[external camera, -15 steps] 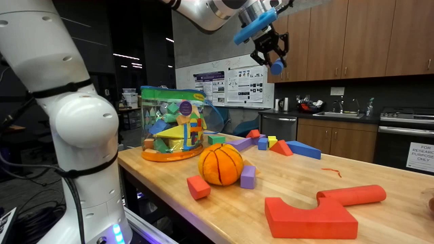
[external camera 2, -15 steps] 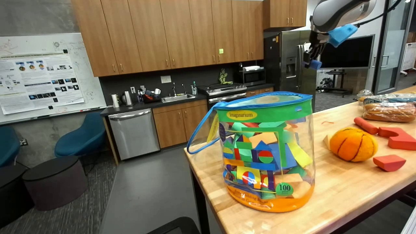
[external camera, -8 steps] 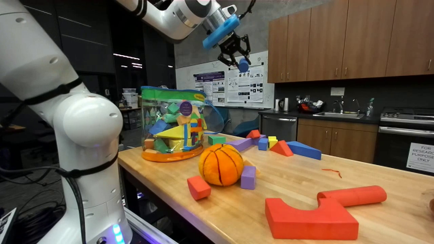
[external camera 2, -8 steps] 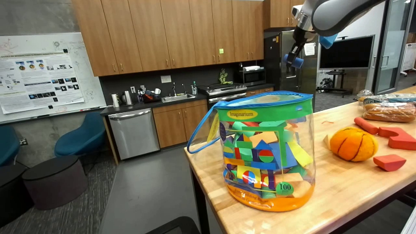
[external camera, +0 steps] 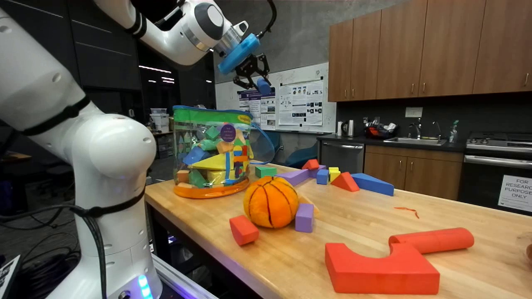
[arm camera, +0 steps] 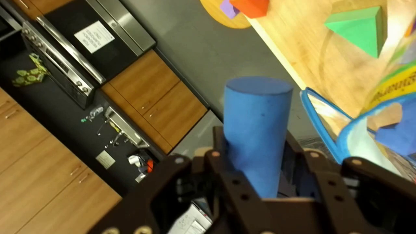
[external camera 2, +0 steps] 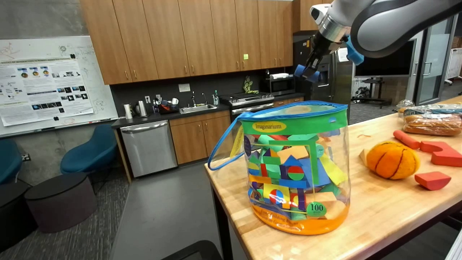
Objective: Put the blue block in the toy bag
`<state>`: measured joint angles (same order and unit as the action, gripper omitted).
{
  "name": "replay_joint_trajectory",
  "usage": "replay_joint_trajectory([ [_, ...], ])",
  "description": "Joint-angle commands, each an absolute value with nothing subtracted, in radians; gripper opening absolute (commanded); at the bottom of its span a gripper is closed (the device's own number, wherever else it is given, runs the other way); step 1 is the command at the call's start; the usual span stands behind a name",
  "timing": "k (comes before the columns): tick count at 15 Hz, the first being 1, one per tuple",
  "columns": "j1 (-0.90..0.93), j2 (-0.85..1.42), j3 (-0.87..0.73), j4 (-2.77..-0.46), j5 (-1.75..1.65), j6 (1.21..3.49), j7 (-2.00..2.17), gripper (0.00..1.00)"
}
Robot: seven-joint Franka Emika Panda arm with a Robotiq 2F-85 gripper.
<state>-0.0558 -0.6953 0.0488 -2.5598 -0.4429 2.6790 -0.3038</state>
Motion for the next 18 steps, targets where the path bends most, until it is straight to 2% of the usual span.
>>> replay_joint_trajectory([
  [1,0.027,-0.756,0.03,-2.64,-0.428,2.768,-0.336,0.16],
  [9,0.274,-0.804,-0.086,-2.731,-0.274,2.766,-0.476,0.16],
  [15,0.282,-0.824,-0.099,-2.755,-0.285,2.717,-0.53,0.16],
  [16,0.256,-0.826,-0.082,-2.753,-0.296,2.698,-0.519,0.61],
  [17,0.207,-0.83,-0.056,-2.756,-0.324,2.688,-0.501,0.68],
  [18,0.261,-0.804,-0.082,-2.747,-0.286,2.716,-0.508,0.47],
])
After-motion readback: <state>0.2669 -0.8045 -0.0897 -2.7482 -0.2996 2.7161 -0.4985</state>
